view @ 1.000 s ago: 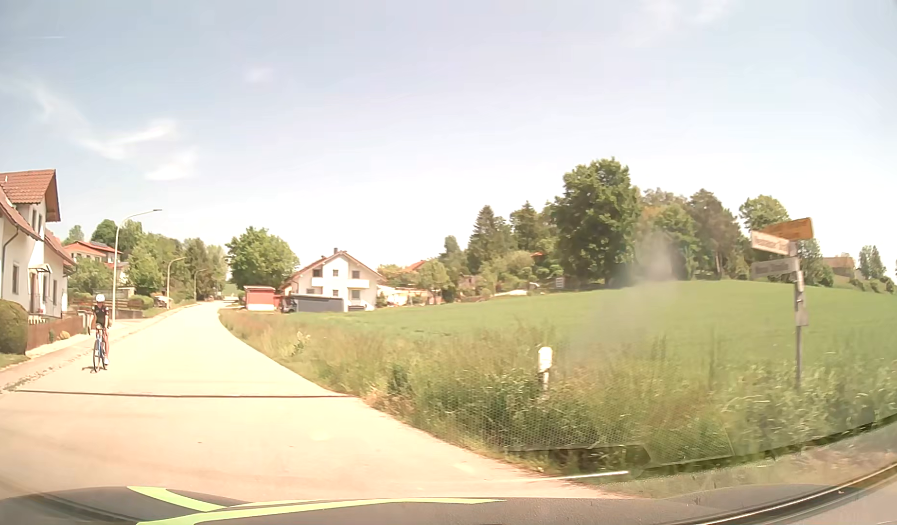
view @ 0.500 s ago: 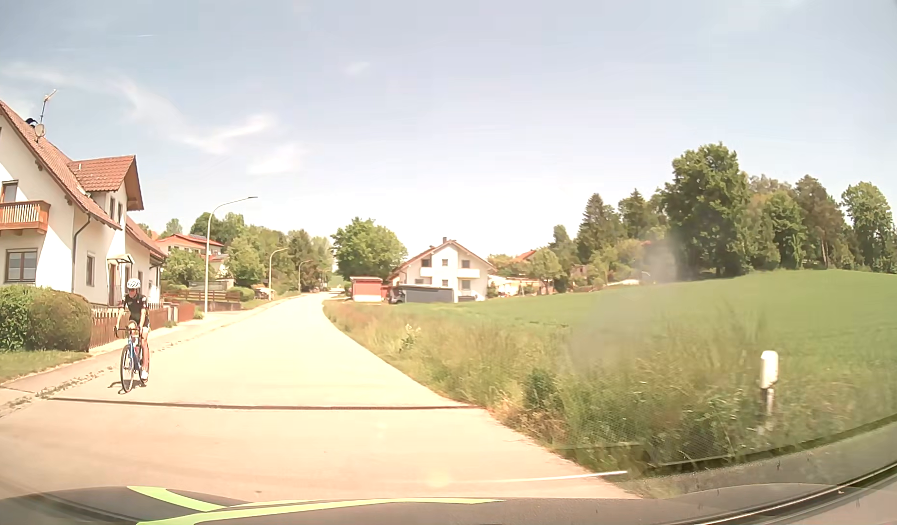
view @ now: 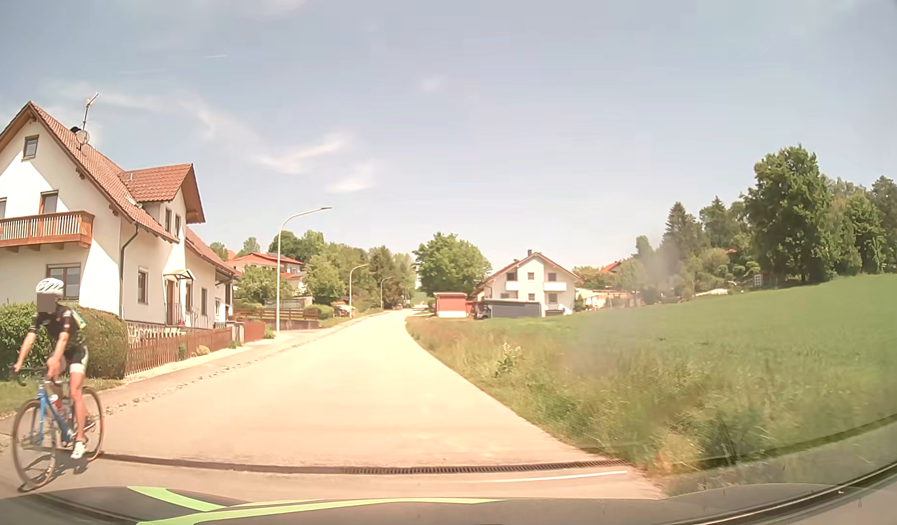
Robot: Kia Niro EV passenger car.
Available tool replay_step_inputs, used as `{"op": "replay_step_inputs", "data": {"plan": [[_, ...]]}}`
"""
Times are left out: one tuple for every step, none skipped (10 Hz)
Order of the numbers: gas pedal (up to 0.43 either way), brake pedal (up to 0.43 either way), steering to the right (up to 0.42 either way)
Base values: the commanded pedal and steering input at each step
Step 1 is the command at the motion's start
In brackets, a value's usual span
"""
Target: Follow the waypoints while adhering to traffic rules and regulations
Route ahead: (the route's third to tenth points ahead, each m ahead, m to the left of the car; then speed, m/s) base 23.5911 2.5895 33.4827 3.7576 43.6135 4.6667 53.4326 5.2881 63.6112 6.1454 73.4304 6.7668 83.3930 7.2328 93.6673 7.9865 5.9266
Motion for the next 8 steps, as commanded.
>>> {"op": "replay_step_inputs", "data": {"plan": [[0.488,0.0,-0.141],[0.488,0.0,-0.114],[0.488,0.0,-0.081],[0.488,0.0,-0.056],[0.488,0.0,-0.041],[0.488,0.0,-0.036],[0.488,0.0,-0.036],[0.488,0.0,-0.035]]}}
